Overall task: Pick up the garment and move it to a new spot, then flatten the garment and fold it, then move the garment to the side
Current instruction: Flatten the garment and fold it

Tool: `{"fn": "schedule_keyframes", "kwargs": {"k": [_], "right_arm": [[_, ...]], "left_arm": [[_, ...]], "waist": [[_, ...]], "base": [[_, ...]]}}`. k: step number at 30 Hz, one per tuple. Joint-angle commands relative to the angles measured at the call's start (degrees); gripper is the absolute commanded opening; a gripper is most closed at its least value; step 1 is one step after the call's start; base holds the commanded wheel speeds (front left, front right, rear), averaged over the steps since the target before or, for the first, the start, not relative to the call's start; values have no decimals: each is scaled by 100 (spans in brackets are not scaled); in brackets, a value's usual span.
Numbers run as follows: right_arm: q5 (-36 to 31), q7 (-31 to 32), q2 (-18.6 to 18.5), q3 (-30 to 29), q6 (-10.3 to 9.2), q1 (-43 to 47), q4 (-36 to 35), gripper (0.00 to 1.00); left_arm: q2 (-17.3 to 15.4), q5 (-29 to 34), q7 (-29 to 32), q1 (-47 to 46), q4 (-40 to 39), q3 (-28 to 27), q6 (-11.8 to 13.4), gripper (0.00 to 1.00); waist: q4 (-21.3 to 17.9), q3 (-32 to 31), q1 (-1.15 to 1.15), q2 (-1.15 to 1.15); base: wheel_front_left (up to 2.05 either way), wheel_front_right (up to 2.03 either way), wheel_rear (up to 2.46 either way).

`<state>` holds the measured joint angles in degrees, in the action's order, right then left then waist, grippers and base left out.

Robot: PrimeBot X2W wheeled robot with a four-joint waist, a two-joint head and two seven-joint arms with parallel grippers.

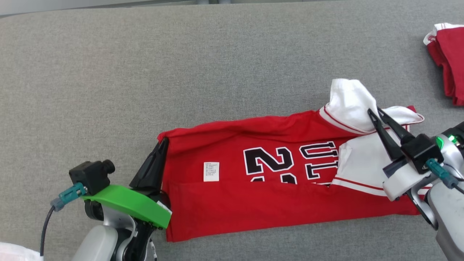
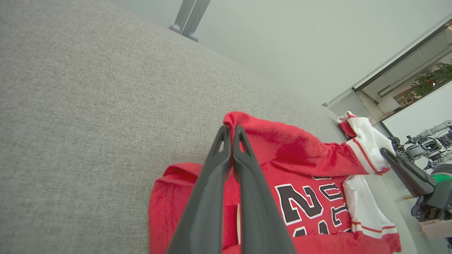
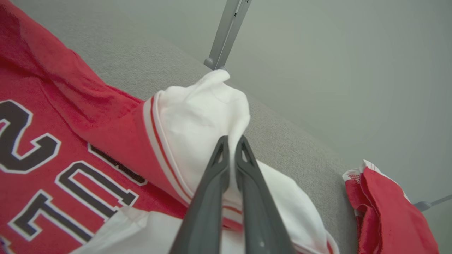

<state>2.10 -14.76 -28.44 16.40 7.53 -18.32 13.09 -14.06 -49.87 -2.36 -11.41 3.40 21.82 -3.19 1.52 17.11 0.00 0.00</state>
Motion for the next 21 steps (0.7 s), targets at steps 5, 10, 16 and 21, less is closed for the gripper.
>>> {"fn": "schedule_keyframes", "kwargs": {"k": [5, 10, 16, 21], "right_arm": [[-271, -44, 203, -166, -7, 594, -599, 0], [-428, -46, 277, -213, -8, 1013, -892, 8], [-573, -46, 363, -474, -8, 1608, -902, 100], [-458, -47, 307, -840, -8, 2171, -840, 100]], "left_arm": [[-111, 57, -44, 474, -159, 52, 138, 0], [-184, 72, -48, 817, -155, 71, 257, 0], [-129, 160, -105, 1090, 50, 161, 418, 100], [-162, 190, -404, 1567, -9, 53, 568, 100]], "waist": [[-70, -203, 0, 0], [-95, -295, 0, 0], [-53, -345, 0, 0], [-118, -412, 0, 0]], "base": [[0, 0, 0], [0, 0, 0], [0, 0, 0], [0, 0, 0]]}}
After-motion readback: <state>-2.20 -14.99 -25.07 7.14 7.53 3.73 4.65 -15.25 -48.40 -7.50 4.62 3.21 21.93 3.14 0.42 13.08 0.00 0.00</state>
